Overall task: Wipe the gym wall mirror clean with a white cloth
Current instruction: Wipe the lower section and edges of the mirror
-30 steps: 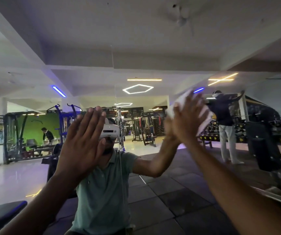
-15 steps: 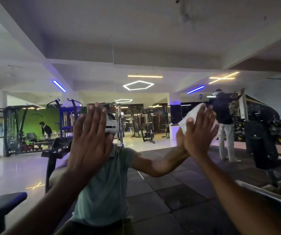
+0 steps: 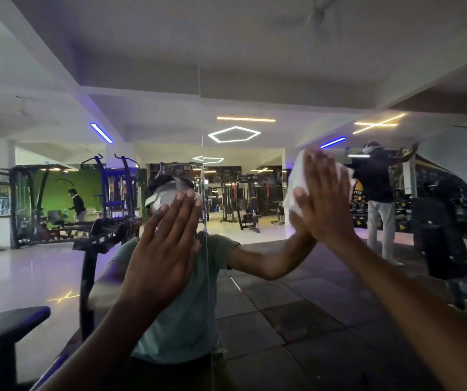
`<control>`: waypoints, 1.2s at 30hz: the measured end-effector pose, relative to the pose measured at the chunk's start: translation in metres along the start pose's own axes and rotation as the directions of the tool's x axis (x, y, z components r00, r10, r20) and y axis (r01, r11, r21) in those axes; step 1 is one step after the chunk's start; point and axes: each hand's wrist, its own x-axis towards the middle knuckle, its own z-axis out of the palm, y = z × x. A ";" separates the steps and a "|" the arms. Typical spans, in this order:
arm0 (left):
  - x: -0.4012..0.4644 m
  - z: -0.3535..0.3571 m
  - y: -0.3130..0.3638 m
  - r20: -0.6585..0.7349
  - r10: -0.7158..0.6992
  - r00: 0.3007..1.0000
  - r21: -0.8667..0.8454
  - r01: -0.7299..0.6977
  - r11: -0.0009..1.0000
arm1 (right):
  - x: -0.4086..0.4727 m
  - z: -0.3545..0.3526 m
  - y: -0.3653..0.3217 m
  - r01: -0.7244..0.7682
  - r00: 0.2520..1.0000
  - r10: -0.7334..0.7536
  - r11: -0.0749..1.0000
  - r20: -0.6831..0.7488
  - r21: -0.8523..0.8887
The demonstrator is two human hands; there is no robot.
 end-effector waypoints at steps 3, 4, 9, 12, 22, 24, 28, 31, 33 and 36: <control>0.000 -0.001 0.002 0.007 -0.021 1.000 0.000 0.021 1.000 | 0.003 0.001 -0.052 -0.348 0.931 0.353 0.935 -0.088 0.070; -0.001 -0.001 0.002 0.012 -0.021 1.000 -0.004 0.022 1.000 | -0.008 0.003 -0.084 -0.318 0.941 0.325 0.945 -0.091 0.080; -0.002 -0.001 -0.001 0.029 -0.006 1.000 -0.026 0.006 1.000 | -0.070 0.006 -0.155 0.400 0.911 -0.408 0.909 0.056 0.121; -0.002 -0.002 0.003 0.017 -0.042 0.999 -0.037 0.042 0.998 | -0.067 0.008 -0.098 0.343 0.937 -0.348 0.933 0.030 0.106; -0.078 -0.005 0.030 0.068 -0.194 0.979 -0.035 0.197 0.980 | -0.149 0.023 -0.160 -0.274 0.961 0.277 0.951 0.000 0.142; -0.080 -0.005 0.028 0.075 -0.177 0.981 -0.026 0.179 0.984 | -0.174 0.019 -0.188 0.016 0.995 -0.033 0.985 0.094 0.174; -0.083 -0.010 0.024 0.076 -0.179 0.981 -0.062 0.183 0.981 | -0.151 0.015 -0.141 0.288 0.950 -0.300 0.949 0.091 0.129; -0.081 -0.010 0.027 0.076 -0.202 0.976 -0.073 0.208 0.975 | -0.121 0.017 -0.090 0.093 0.995 -0.095 0.993 0.034 0.066; -0.081 -0.010 0.032 0.093 -0.245 0.965 -0.059 0.251 0.966 | -0.122 0.021 -0.054 -0.161 0.987 0.161 0.986 -0.012 0.049; -0.084 -0.009 0.061 0.116 -0.356 0.927 -0.101 0.367 0.925 | -0.156 0.029 -0.074 -0.575 0.808 0.588 0.802 -0.040 0.161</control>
